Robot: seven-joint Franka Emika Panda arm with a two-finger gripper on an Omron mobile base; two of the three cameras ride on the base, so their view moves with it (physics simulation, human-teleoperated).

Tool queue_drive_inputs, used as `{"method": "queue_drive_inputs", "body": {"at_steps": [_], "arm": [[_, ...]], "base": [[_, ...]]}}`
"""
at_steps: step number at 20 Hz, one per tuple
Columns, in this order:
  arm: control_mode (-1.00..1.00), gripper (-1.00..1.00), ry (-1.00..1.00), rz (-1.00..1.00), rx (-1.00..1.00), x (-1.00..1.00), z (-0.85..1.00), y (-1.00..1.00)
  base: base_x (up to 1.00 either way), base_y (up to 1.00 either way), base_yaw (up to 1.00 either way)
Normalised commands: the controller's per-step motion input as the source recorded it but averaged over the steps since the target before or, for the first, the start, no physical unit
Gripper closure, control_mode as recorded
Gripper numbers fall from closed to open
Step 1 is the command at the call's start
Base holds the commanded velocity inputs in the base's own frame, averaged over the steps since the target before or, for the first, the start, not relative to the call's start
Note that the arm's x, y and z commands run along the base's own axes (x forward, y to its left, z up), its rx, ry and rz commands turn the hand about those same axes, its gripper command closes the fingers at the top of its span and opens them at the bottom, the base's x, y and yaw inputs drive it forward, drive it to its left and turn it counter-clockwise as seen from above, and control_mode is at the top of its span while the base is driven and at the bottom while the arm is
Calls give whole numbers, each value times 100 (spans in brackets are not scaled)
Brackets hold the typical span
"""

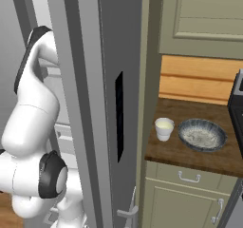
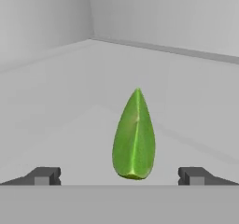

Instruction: Grab a lemon wedge from the fridge and one ice cube from the ice bowl, and put them in the glass of lemonade.

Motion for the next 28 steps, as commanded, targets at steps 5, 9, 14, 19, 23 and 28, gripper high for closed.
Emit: {"method": "queue_drive_inputs", "body": {"at_steps": [5,9,14,19,23,28], "arm": [[-100,-100,8,3,-8,21,-6,19],[-100,-100,9,2,-7,19,0,6],[-100,-100,5,4,-2,22,-1,0],[-100,-100,1,5,-3,27,-13,0],[-100,-100,0,5,-8,11,-28,0],[-100,-100,0,4,-9,9,-23,0]], "base": [[0,0,0],[0,0,0],[0,0,0],[0,0,0],[0,0,0],[0,0,0]]}}
